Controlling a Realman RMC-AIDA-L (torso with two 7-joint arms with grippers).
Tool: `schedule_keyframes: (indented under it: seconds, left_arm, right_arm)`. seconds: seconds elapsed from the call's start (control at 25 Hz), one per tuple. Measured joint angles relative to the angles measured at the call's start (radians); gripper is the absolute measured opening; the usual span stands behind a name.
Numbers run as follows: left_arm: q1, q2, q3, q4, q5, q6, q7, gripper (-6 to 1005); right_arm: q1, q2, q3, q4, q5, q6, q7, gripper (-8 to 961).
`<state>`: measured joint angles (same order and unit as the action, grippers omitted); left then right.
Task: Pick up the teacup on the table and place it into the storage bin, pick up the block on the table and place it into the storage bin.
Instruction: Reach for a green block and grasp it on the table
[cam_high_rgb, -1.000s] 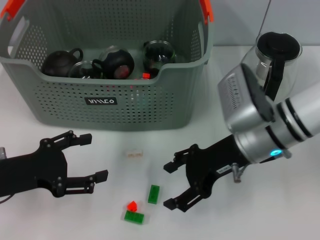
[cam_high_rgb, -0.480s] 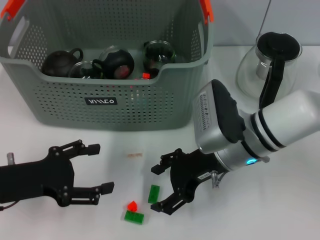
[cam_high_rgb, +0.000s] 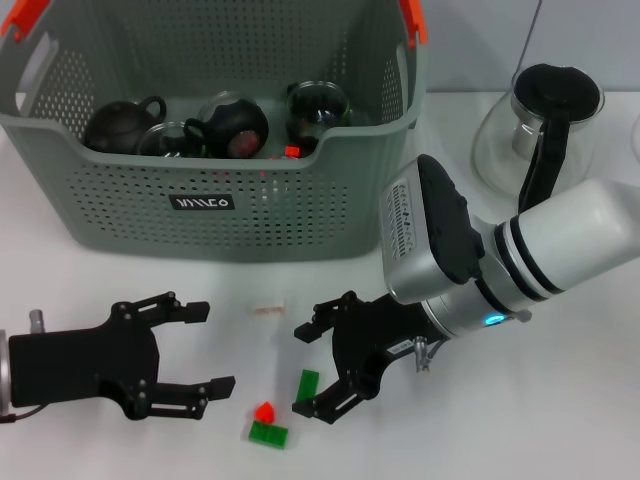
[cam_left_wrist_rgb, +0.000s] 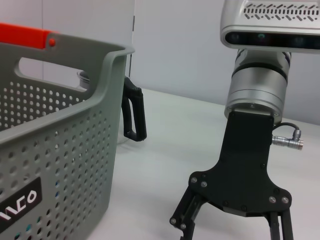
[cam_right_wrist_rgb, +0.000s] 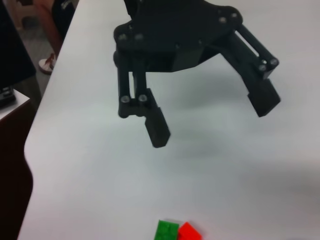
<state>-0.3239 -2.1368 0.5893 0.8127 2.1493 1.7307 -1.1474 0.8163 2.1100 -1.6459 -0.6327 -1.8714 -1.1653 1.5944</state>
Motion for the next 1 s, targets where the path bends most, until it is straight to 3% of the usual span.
schedule_keyframes:
  seconds: [0.48, 1.0]
  left_arm:
    - [-0.013, 0.002, -0.004, -0.014, 0.001, -0.012, 0.002, 951]
    - [-0.017, 0.011, -0.002, -0.012, 0.005, -0.013, -0.009, 951]
  right_arm:
    - [0.000, 0.001, -0.005, 0.007, 0.000, 0.039, 0.000, 945]
    - [-0.010, 0.002, -0.122, 0.008, 0.060, 0.111, 0.004, 945]
